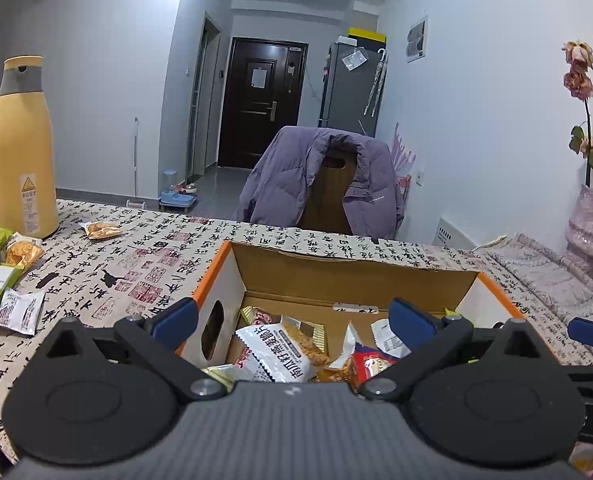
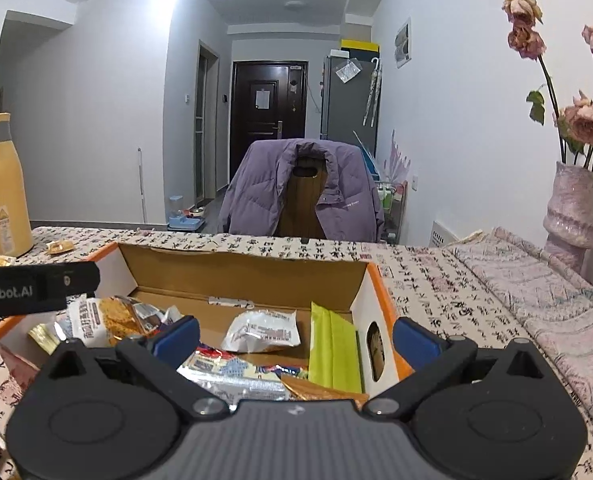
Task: Organize snacks
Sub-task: 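Move both grippers back from the box to the snack pile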
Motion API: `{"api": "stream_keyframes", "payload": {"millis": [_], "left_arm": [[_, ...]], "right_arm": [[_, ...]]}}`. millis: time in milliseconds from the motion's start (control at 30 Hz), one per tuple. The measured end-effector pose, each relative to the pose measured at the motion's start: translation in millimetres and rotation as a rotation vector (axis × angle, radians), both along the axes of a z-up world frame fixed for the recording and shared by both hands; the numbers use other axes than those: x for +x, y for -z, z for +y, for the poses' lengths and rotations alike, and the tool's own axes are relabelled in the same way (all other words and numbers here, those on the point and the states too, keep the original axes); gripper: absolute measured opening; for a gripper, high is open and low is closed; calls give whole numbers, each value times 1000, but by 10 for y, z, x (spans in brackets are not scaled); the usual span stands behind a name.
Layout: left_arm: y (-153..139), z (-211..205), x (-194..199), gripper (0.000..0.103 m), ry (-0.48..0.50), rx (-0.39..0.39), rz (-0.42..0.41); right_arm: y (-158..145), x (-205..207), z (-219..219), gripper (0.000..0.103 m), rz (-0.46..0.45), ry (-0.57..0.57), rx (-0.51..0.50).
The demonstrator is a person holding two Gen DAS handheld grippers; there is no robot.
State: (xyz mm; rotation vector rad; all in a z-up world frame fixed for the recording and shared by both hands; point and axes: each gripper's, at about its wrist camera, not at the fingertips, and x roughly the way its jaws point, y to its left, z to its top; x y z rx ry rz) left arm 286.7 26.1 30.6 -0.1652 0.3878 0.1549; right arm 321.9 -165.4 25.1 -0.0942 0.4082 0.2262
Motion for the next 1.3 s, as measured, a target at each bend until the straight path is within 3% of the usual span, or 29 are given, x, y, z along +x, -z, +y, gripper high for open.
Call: {"api": "stream_keyframes", "payload": {"millis": [200, 567, 1300], "left_arm": [[-120, 18, -85, 103, 3, -24, 5], [-173, 25, -408, 103, 12, 4, 10], [143, 119, -1233, 103, 61, 67, 93]], "right_arm": [[-86, -86, -7, 103, -5, 4, -30], [-152, -367, -139, 103, 2, 8, -23], [134, -1143, -475, 103, 76, -22, -56]]}}
